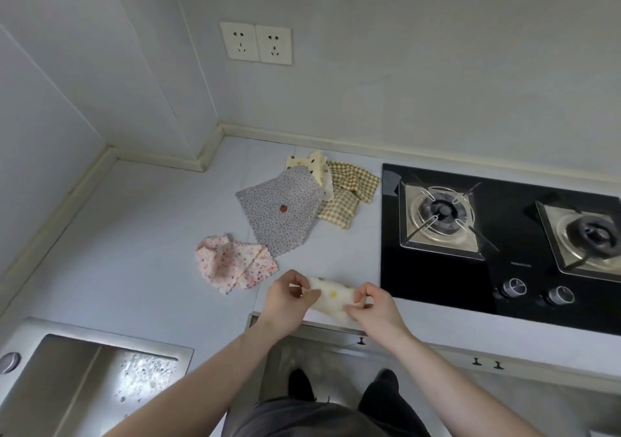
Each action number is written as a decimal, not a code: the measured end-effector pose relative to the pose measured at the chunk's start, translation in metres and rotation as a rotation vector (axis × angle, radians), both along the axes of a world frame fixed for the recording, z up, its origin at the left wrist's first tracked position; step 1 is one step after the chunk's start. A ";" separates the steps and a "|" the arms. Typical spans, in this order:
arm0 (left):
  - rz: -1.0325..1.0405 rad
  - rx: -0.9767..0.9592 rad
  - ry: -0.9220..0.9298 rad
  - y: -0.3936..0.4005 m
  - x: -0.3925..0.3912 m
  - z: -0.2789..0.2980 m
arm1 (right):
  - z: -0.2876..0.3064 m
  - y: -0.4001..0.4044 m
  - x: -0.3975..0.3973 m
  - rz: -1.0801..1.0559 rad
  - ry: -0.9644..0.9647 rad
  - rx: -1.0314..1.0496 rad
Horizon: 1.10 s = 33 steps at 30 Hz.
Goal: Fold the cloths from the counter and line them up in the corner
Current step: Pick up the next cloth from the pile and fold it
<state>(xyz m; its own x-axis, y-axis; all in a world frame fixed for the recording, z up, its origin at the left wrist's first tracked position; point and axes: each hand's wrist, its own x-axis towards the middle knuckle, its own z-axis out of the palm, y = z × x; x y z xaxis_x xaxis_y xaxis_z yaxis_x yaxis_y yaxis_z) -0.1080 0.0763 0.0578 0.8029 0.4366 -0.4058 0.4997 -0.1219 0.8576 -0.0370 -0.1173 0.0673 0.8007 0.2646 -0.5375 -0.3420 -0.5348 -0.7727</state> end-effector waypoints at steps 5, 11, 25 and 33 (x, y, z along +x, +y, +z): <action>0.088 -0.244 -0.038 -0.023 0.000 0.034 | 0.044 -0.028 -0.014 -0.100 0.002 0.153; -0.194 -0.237 0.018 -0.075 0.014 0.060 | 0.079 -0.082 -0.018 -0.254 -0.040 0.272; -0.443 -0.214 -0.132 -0.312 0.093 0.133 | 0.113 -0.324 0.018 -0.436 -0.097 0.386; -0.568 -0.197 -0.142 -0.424 0.137 0.151 | 0.127 -0.446 0.040 -0.509 -0.187 0.357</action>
